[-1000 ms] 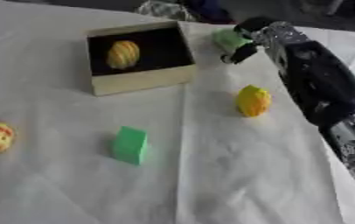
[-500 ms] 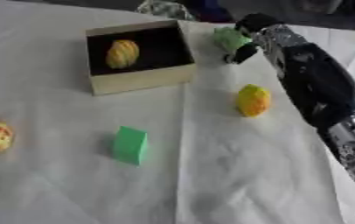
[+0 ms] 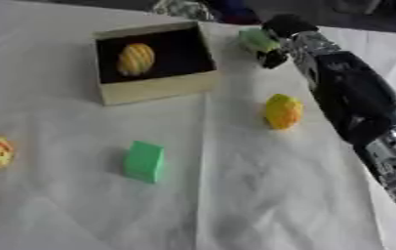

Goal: Pick up objects on the table and place them in the box.

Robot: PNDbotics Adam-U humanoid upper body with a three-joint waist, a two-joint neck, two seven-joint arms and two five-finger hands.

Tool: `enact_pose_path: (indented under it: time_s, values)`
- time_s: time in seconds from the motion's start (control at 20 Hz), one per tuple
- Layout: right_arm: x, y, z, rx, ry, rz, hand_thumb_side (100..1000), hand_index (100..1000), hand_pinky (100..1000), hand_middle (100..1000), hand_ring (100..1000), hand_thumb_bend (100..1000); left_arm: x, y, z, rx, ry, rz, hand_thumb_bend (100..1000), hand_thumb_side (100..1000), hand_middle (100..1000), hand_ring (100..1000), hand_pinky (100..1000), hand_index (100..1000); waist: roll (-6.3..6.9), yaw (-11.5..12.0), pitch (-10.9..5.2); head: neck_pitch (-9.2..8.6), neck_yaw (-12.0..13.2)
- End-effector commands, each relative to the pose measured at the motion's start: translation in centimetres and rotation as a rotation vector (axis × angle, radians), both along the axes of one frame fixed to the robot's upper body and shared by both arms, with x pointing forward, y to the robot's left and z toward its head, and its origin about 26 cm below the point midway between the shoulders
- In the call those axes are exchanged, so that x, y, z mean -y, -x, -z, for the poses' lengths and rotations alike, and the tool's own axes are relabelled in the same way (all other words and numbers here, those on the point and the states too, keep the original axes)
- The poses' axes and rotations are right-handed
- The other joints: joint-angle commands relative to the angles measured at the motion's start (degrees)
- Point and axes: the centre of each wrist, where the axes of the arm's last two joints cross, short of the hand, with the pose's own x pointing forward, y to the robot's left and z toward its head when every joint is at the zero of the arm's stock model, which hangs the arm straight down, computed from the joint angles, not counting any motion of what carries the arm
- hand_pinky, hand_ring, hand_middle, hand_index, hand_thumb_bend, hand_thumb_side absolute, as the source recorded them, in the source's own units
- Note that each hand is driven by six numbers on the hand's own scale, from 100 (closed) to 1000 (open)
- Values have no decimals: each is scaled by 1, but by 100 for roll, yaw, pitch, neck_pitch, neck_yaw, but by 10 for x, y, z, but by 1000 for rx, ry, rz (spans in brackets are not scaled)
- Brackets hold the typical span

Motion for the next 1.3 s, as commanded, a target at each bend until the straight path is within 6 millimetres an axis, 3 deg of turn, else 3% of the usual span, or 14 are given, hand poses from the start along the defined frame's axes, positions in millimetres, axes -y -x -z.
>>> enact_pose_path:
  time_s: [0.05, 0.4, 0.55, 0.85, 1.15, 1.3]
  values:
    - [5, 0, -9, 34, -15, -12, 318, 827, 372, 739, 667, 100, 0, 2, -8, 28, -10, 10, 100, 663, 764, 816, 844, 813, 43, -10, -28, -23, -2]
    - [6, 2, -29, 80, -16, -66, 275, 823, 376, 729, 653, 100, 0, 3, -7, 24, -10, 10, 100, 662, 763, 816, 844, 813, 38, -37, -80, 33, 7]
    - [6, 4, -43, 125, -27, -91, 271, 819, 374, 721, 647, 100, 0, 3, -7, 21, -10, 8, 100, 662, 763, 816, 844, 813, 42, -51, -108, 73, 12]
    - [3, 12, -78, 214, -41, -168, 173, 810, 375, 701, 638, 100, 0, 3, -7, 20, -13, 7, 100, 660, 763, 816, 844, 813, 43, -80, -153, 138, 24]
    - [-18, 25, -114, 333, -52, -338, 113, 806, 370, 689, 628, 100, 0, 3, -7, 21, -15, 9, 100, 659, 764, 817, 845, 813, 48, -82, -159, 189, -173]
    - [-40, 35, -125, 353, -54, -455, 111, 805, 372, 686, 626, 100, 0, 3, -8, 25, -17, 12, 100, 658, 764, 817, 845, 813, 57, -62, -156, 237, -227]
